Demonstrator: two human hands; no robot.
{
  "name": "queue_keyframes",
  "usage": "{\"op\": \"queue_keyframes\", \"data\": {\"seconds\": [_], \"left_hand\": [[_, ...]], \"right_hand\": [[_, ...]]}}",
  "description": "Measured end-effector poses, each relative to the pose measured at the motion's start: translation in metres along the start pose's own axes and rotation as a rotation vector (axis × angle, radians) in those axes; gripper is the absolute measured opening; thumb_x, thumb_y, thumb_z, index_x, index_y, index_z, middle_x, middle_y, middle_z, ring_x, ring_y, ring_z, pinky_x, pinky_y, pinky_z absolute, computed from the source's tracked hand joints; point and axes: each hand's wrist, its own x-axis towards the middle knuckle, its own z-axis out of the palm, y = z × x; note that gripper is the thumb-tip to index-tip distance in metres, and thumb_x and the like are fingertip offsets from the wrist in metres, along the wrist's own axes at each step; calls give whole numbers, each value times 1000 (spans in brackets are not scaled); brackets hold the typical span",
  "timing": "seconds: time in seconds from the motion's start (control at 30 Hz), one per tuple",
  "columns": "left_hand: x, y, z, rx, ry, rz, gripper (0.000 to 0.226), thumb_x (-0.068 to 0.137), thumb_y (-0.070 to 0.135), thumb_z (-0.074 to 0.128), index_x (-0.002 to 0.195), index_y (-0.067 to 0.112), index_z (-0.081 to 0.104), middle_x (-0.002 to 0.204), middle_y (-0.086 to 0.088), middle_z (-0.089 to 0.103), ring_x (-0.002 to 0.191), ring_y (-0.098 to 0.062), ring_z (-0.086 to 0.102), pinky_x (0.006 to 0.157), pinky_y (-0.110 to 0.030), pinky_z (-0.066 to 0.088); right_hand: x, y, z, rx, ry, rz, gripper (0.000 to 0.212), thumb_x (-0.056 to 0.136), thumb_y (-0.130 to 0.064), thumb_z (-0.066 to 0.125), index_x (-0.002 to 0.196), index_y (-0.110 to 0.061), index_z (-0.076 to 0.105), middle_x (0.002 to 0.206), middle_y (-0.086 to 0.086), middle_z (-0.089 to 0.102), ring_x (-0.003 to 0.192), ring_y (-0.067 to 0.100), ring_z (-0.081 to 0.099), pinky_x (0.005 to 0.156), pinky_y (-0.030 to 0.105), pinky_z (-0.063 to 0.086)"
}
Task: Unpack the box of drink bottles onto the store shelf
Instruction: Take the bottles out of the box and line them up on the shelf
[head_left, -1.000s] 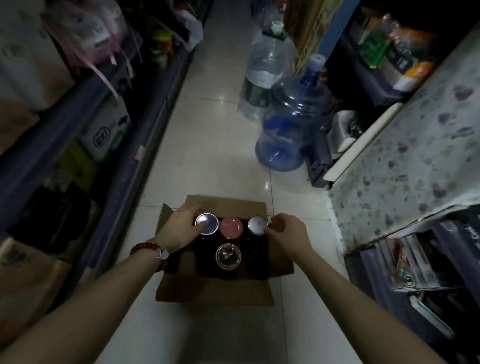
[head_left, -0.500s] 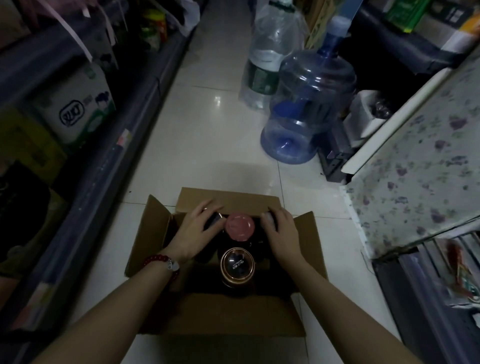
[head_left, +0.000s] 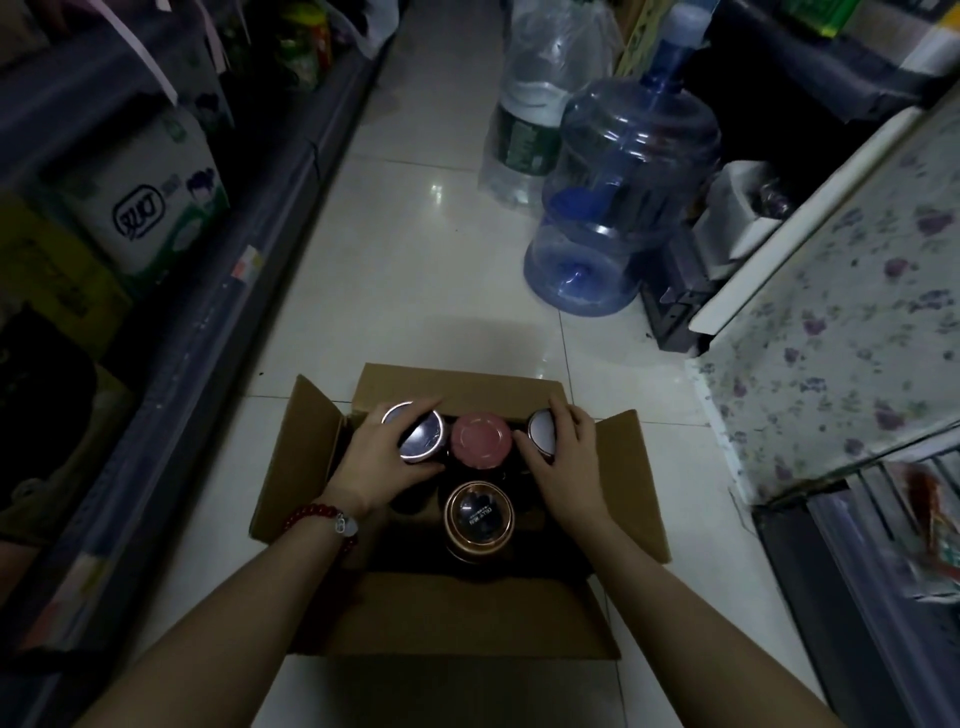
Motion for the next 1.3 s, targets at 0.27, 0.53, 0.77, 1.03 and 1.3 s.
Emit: {"op": "queue_keyframes", "data": {"seconds": [0.27, 0.53, 0.77, 1.03, 1.3], "left_hand": [[-8, 7, -4, 27, 102, -67, 76, 68, 27, 82, 136, 33, 47, 128, -4, 53, 117, -17, 49, 98, -20, 36], [-7, 48, -44, 8, 212, -116, 80, 66, 32, 84, 137, 28, 47, 124, -3, 54, 109, -9, 48, 96, -18, 36], [-6, 141, -104, 4, 212, -132, 88, 56, 34, 89, 132, 22, 47, 120, -1, 61, 110, -16, 57, 92, -17, 38], [-15, 304, -194, 32, 140, -101, 68, 59, 33, 87, 117, 19, 54, 110, -1, 63, 95, -12, 56, 83, -19, 41], [-6, 489, -288, 5, 68, -5, 71, 59, 35, 86, 120, 20, 52, 110, 0, 62, 97, -15, 58, 86, -25, 49]], "right_hand": [[0, -1, -6, -9, 2, 30, 73, 84, -26, 71, 146, -18, 34, 140, 8, 37, 128, 21, 42, 96, 18, 32], [-10, -28, -39, -39, 87, 34, 67, 82, -29, 74, 140, -14, 45, 135, 7, 52, 124, 20, 48, 95, 18, 33], [-23, -111, -118, -24, 94, 107, 78, 74, -30, 80, 141, -10, 45, 135, 7, 56, 125, 21, 51, 94, 16, 30], [-38, -245, -256, 8, 130, 114, 60, 67, -29, 81, 119, -10, 58, 111, 6, 65, 103, 20, 60, 83, 23, 45], [-55, -376, -420, 1, 130, 51, 53, 65, -26, 81, 112, -13, 61, 100, -2, 63, 94, 11, 56, 79, 22, 42]]}}
